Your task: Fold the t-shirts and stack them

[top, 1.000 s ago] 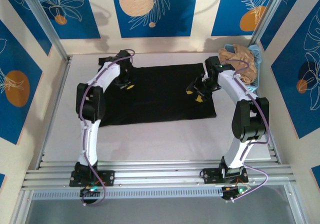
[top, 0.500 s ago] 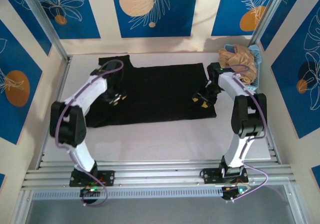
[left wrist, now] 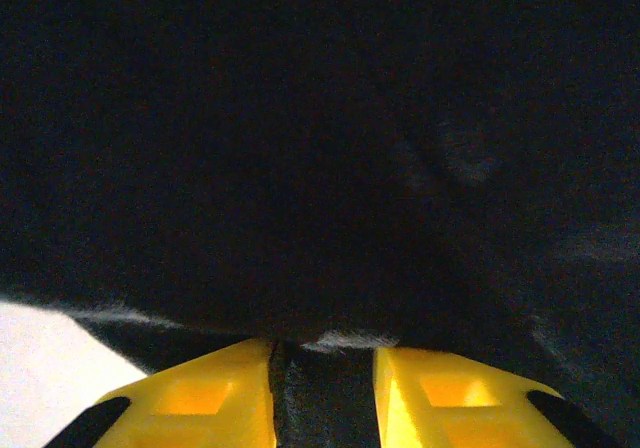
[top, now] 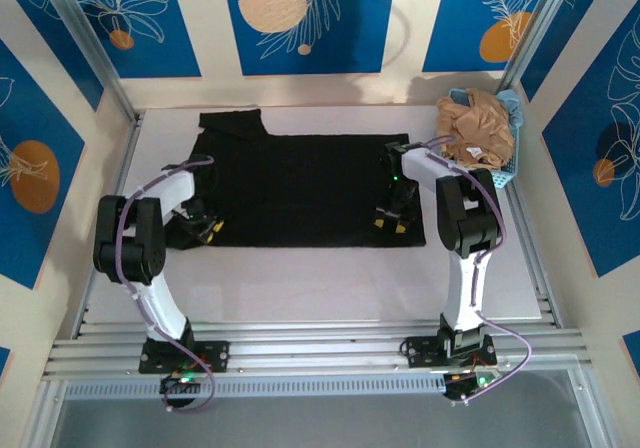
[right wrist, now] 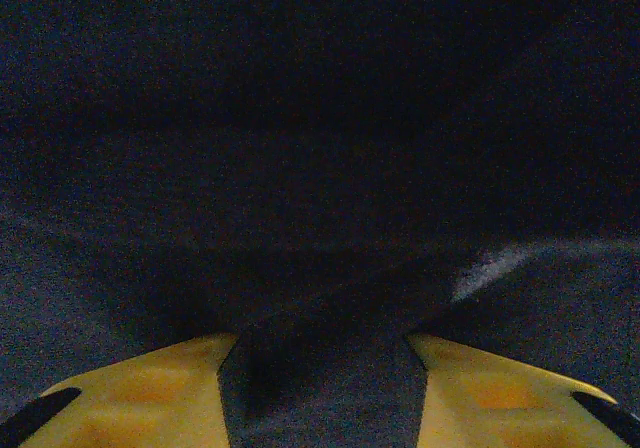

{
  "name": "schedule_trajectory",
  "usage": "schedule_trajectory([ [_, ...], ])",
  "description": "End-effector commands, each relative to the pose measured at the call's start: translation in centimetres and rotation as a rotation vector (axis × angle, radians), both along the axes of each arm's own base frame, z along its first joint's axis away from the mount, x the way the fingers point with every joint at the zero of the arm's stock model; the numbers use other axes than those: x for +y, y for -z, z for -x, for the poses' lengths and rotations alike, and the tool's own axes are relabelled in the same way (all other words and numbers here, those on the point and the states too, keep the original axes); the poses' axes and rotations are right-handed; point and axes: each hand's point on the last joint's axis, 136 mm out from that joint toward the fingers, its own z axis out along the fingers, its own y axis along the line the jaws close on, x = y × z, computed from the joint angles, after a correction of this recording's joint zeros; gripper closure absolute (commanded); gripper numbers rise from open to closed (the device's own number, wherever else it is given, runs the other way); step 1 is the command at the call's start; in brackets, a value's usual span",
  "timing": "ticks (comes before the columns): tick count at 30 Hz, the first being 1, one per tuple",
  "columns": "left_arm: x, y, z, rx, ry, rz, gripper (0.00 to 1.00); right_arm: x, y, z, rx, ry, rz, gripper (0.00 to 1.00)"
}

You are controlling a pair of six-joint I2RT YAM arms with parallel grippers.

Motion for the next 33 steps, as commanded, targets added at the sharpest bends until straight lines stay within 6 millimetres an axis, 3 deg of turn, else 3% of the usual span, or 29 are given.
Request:
schedule_trajectory([
  [1, 1.5, 1.0, 3.4, 0.086, -0.063, -0.052, 0.70, -0.6, 0.9, 3.2, 0.094, 0.031, 0.052, 0.54],
  [6, 2.1, 1.8, 8.8, 0.135, -0.124, -0.044, 0.70, 0.0, 0.6, 5.9, 0.128, 0.050, 0.047, 0.53],
  [14, 2.2, 0.7, 13.8, 0.149, -0.180, -0.042, 0.69, 1.1, 0.1, 10.8, 0.189, 0.064, 0.048, 0.52],
  [18, 2.7, -0.1, 15.5, 0.131, -0.219, -0.062, 0.69, 2.0, 0.2, 12.6, 0.211, 0.061, 0.035, 0.52],
  [22, 3.3, -2.3, 15.4, 0.092, -0.239, -0.093, 0.69, 2.1, -0.8, 11.8, 0.160, 0.038, 0.046, 0.52],
  [24, 3.6, -4.0, 14.1, 0.026, -0.243, -0.108, 0.67, 2.2, -2.2, 10.2, 0.094, 0.020, 0.044, 0.49],
  [26, 4.1, -6.3, 10.9, -0.068, -0.215, -0.130, 0.62, 2.7, -4.6, 7.4, -0.026, 0.006, 0.015, 0.44],
  [29, 4.2, -9.1, 3.5, -0.200, -0.099, -0.142, 0.56, 3.6, -8.0, 2.6, -0.211, -0.002, -0.063, 0.39],
  [33, 3.6, -10.8, -9.3, -0.322, 0.093, -0.090, 0.53, 4.6, -11.2, -5.2, -0.378, -0.002, -0.200, 0.39],
])
